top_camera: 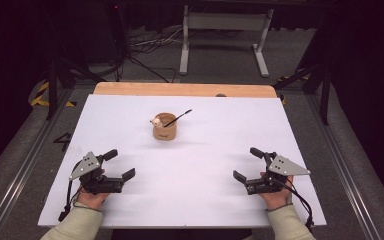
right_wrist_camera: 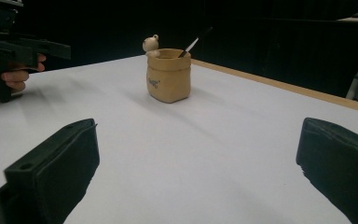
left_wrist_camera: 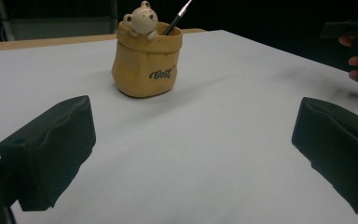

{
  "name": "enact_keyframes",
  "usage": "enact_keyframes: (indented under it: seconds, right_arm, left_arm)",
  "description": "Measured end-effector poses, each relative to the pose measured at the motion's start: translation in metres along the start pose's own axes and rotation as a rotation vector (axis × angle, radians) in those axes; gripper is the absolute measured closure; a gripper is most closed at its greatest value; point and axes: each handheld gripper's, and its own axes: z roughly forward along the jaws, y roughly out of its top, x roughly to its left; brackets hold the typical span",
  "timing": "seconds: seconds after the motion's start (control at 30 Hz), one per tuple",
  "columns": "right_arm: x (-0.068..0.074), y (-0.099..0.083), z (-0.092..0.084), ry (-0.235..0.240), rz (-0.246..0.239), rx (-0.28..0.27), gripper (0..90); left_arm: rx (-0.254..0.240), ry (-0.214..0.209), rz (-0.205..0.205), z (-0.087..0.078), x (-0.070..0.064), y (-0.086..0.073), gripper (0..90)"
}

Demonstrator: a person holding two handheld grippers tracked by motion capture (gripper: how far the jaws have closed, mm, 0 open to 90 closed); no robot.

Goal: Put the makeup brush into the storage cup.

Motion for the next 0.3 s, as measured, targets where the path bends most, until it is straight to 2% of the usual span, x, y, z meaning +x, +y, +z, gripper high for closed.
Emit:
enact_keyframes:
  seconds: [0.3]
  right_arm:
    - [-0.0003, -0.0005, -0.0002, -0.008, 0.003, 0.004, 0.0]
  left_arm:
    - [-0.002, 0.013, 0.004, -0.0005, 0.0005, 0.0001, 0.4]
